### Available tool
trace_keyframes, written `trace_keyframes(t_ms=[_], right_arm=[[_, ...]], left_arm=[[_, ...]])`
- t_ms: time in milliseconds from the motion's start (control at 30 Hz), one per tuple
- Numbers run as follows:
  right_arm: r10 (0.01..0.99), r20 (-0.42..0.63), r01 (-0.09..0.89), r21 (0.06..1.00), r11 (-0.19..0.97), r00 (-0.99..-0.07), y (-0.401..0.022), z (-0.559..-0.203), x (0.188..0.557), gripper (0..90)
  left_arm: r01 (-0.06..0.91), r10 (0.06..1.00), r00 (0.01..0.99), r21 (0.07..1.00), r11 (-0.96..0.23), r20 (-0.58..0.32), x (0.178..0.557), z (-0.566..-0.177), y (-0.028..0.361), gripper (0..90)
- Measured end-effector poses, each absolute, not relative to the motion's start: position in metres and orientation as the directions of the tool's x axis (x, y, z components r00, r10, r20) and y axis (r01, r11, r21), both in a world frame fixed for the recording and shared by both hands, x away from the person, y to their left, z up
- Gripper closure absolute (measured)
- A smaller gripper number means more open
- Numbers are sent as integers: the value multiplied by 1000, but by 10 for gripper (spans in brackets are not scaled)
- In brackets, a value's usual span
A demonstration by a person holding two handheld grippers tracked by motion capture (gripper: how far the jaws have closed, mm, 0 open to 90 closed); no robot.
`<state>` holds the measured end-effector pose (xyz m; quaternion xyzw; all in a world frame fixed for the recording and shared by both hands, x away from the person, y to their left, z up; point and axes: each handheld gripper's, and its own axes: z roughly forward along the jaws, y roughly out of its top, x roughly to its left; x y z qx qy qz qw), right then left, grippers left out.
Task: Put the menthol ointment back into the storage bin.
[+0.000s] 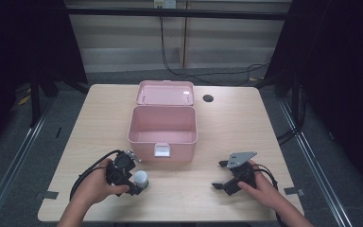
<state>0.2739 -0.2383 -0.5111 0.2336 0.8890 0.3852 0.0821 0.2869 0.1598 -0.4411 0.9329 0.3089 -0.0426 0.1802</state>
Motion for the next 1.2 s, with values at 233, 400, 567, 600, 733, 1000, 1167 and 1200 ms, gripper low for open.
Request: trace_keyframes(t_ms=[233, 400, 567, 600, 733, 1000, 1167, 1200], right_arm=[[479, 34, 352, 723, 594, -877, -238, -511, 274, 112], [479, 34, 352, 723, 594, -877, -238, -511, 274, 112], [480, 35, 354, 724, 593, -876, -238, -511, 274, 112], [480, 35, 354, 724, 592, -876, -238, -511, 274, 112], [480, 35, 354, 724, 593, -876, -238, -511, 274, 112], [479, 34, 353, 723, 594, -877, -238, -511, 274, 112], [480, 35, 354, 724, 592, -876, -238, -511, 274, 112], [479, 34, 352, 723, 594, -877, -238, -511, 274, 112]], left_arm=[[603, 568, 798, 267, -752, -203, 294, -442, 152, 316], [604, 569, 797, 258, -754, -203, 297, -440, 145, 333], [592, 562, 806, 230, -773, -185, 300, -437, 140, 363], [589, 560, 808, 225, -776, -185, 300, -437, 139, 377], [589, 560, 808, 224, -776, -184, 302, -436, 136, 399], [593, 565, 805, 203, -780, -182, 308, -435, 131, 436], [594, 567, 804, 192, -781, -180, 310, -434, 128, 462], [594, 567, 804, 184, -783, -179, 311, -433, 127, 467]])
